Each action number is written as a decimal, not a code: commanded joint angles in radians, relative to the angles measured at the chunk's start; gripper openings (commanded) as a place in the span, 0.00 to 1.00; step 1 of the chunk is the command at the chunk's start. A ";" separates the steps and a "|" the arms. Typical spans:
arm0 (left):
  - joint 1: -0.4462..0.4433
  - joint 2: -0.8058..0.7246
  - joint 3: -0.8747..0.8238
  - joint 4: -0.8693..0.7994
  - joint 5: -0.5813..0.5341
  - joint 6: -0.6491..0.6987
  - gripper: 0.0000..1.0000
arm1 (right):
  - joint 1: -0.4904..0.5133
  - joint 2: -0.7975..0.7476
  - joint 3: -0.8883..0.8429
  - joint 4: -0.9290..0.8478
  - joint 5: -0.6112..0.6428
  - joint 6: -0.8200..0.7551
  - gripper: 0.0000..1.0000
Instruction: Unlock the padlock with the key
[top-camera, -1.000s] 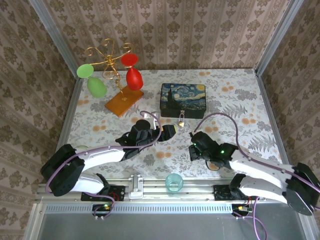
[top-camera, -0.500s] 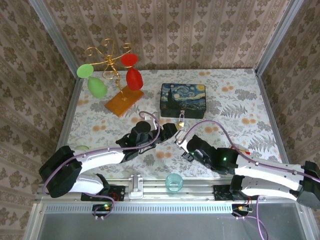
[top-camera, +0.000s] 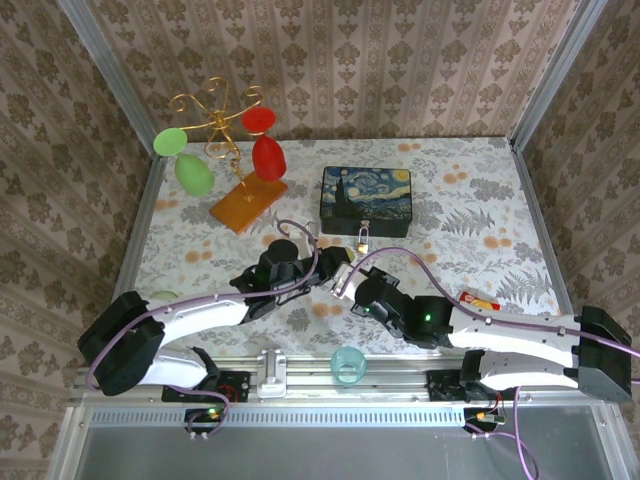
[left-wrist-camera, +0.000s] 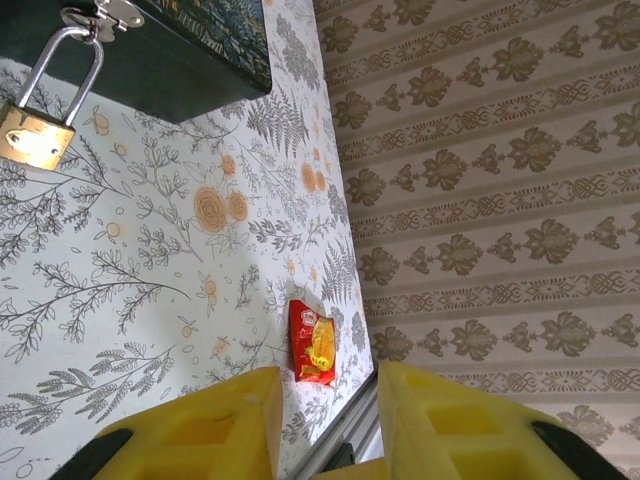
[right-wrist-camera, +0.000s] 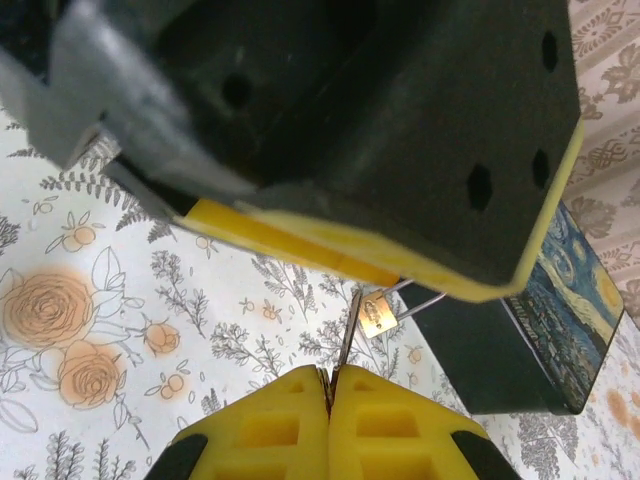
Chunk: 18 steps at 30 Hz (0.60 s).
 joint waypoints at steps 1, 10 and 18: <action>-0.011 0.016 -0.010 0.034 0.026 -0.011 0.30 | 0.008 0.007 0.030 0.044 0.068 -0.001 0.00; -0.012 0.026 -0.012 0.032 0.023 -0.006 0.18 | 0.009 0.042 0.032 0.059 0.102 -0.002 0.00; -0.009 0.060 -0.018 0.058 0.035 -0.014 0.00 | 0.012 0.115 0.059 0.073 0.111 -0.016 0.00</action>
